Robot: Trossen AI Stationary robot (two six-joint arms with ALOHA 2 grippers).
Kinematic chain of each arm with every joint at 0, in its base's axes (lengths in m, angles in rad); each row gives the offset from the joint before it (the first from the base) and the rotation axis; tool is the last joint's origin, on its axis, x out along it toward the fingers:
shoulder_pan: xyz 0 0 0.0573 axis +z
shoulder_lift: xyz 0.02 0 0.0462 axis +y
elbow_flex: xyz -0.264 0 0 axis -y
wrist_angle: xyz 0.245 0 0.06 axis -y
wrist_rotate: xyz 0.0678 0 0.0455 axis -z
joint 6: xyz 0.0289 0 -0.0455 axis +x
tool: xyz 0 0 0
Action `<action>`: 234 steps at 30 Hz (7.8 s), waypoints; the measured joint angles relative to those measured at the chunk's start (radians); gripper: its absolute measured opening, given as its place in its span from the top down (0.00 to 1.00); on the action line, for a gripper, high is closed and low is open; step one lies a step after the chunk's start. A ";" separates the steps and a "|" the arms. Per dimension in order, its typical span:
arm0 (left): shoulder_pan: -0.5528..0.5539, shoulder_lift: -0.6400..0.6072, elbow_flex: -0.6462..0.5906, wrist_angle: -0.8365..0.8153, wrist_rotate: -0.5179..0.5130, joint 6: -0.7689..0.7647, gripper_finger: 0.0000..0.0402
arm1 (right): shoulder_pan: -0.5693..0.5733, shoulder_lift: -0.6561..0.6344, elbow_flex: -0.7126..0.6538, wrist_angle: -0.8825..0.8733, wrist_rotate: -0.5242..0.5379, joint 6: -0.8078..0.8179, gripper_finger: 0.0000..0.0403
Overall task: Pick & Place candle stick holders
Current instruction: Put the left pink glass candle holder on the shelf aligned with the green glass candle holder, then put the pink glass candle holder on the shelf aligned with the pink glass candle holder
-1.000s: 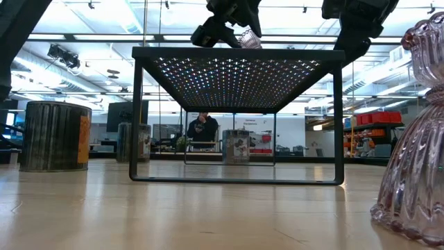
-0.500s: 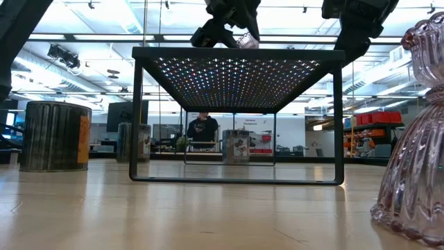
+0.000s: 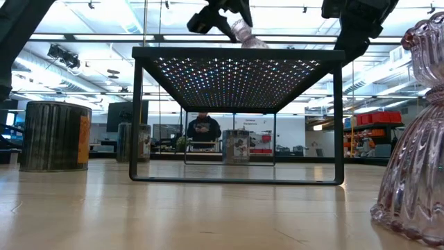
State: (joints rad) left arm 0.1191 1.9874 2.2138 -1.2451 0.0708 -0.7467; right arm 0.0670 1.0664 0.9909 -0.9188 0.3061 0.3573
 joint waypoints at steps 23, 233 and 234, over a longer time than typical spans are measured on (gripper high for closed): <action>-0.030 0.077 -0.003 0.014 0.053 -0.010 0.53 | 0.000 0.000 0.000 0.006 0.000 0.000 0.25; -0.537 -0.576 -0.539 -0.152 -0.548 -0.051 0.41 | 0.580 0.575 -0.003 0.785 -0.168 0.808 0.60; -0.537 -0.576 -0.539 -0.152 -0.548 -0.051 0.41 | 0.578 0.564 -0.003 0.785 -0.168 0.806 0.60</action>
State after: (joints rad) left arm -0.4177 1.4117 1.6752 -1.3975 -0.4774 -0.7975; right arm 0.6450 1.6303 0.9876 -0.1341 0.1379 1.1629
